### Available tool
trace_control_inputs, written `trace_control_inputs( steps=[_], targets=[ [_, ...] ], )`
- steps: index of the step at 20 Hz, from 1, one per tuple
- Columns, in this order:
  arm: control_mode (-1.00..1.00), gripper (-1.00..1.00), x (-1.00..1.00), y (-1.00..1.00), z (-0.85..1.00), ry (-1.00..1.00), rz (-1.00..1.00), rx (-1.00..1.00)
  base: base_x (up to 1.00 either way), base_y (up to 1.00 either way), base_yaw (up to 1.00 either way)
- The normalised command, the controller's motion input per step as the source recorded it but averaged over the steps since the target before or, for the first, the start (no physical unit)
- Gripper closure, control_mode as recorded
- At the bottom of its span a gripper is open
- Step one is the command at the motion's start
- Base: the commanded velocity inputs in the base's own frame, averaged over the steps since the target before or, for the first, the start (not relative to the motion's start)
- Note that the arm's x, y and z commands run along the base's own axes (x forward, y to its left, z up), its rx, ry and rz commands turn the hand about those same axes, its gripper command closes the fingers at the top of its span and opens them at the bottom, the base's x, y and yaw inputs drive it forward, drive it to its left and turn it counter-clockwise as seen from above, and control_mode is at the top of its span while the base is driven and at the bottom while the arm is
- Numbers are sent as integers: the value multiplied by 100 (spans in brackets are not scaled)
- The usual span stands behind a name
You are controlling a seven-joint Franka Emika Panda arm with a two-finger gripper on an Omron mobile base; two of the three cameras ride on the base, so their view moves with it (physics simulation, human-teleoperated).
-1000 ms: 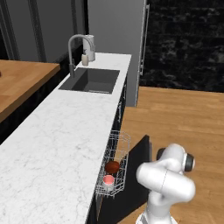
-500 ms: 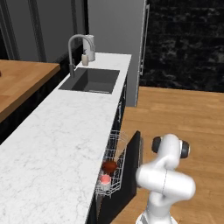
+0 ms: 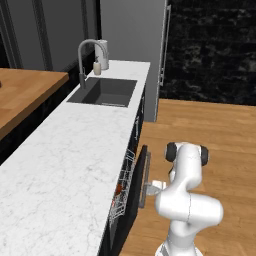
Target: Pick up the cup and bowl from the counter, place them in the dishwasher, and close the dishwasher door.
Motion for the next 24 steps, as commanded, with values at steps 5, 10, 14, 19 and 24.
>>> trace_control_inputs(
  steps=[5, 10, 14, 19, 24],
  targets=[
    [-100, -100, 39, 100, 22, 14, 0, 0, 0, 0, 0],
    [-100, -100, 34, 100, 2, 20, 0, 0, 0, 0, 0],
    [-100, -100, 37, 100, 0, 22, 0, 0, 0, 0, 0],
    [-100, -100, 36, 100, 0, 23, 0, 0, 0, 0, 0],
    [-100, -100, 31, 100, 0, 28, 0, 0, 0, 0, 0]
  ],
)
